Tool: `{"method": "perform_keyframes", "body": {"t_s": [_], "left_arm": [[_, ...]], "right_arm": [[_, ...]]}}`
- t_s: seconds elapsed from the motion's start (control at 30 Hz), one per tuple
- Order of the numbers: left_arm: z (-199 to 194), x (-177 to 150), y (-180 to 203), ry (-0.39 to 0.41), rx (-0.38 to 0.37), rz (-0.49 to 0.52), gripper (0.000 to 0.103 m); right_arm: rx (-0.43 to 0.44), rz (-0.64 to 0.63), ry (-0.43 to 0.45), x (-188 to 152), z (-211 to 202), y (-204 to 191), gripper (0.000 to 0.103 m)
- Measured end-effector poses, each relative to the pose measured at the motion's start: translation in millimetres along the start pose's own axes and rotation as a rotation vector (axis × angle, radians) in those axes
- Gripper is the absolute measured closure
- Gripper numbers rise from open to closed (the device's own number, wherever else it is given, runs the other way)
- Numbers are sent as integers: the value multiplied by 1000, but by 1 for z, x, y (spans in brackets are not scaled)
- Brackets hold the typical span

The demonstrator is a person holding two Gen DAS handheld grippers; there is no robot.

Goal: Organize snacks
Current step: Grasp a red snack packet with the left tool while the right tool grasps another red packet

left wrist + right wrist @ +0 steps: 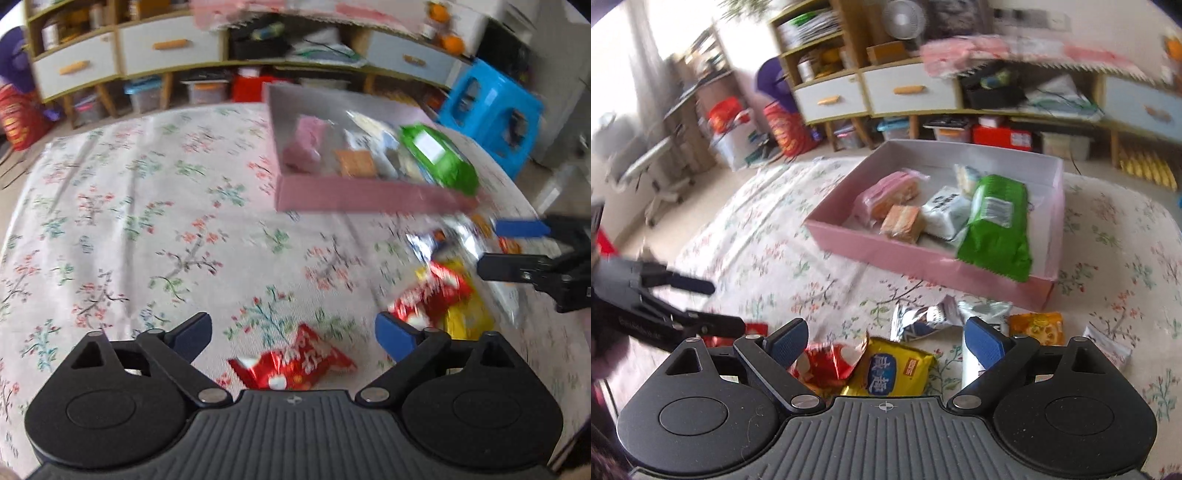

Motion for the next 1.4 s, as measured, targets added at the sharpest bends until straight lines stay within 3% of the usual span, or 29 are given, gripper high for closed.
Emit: {"method": "perform_keyframes", "body": {"t_s": [0.17, 0.33, 0.63, 0.77, 0.9, 0.97, 1.4], "left_arm": [[4, -20, 0, -47, -63, 62, 16], [4, -27, -7, -60, -68, 63, 27], [6, -25, -14, -53, -44, 42, 54], [9, -20, -12, -50, -28, 26, 72], [13, -13, -13, -45, -10, -4, 74], [15, -10, -15, -40, 0, -27, 74], [21, 9, -28, 10, 64, -174, 75]], "right_arm": [[52, -134, -47, -20, 9, -21, 10], [61, -235, -65, -31, 18, -38, 10], [31, -307, -70, -37, 32, -45, 12], [24, -298, -65, -35, 35, -44, 18], [18, -334, -53, -34, 38, -47, 30], [24, -337, -52, -33, 40, -49, 41], [9, -275, -27, -18, 52, -50, 52]]}}
Point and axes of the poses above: each gripper's, at about its wrist camera, not at the fingertips, and z roughly the way its jaws point, y to its right, x to its top, the point moved 10 cm from there along z, roughly the way its jaws point, and after that the axes turned 8 degrees about y, right-handed, at the moved point
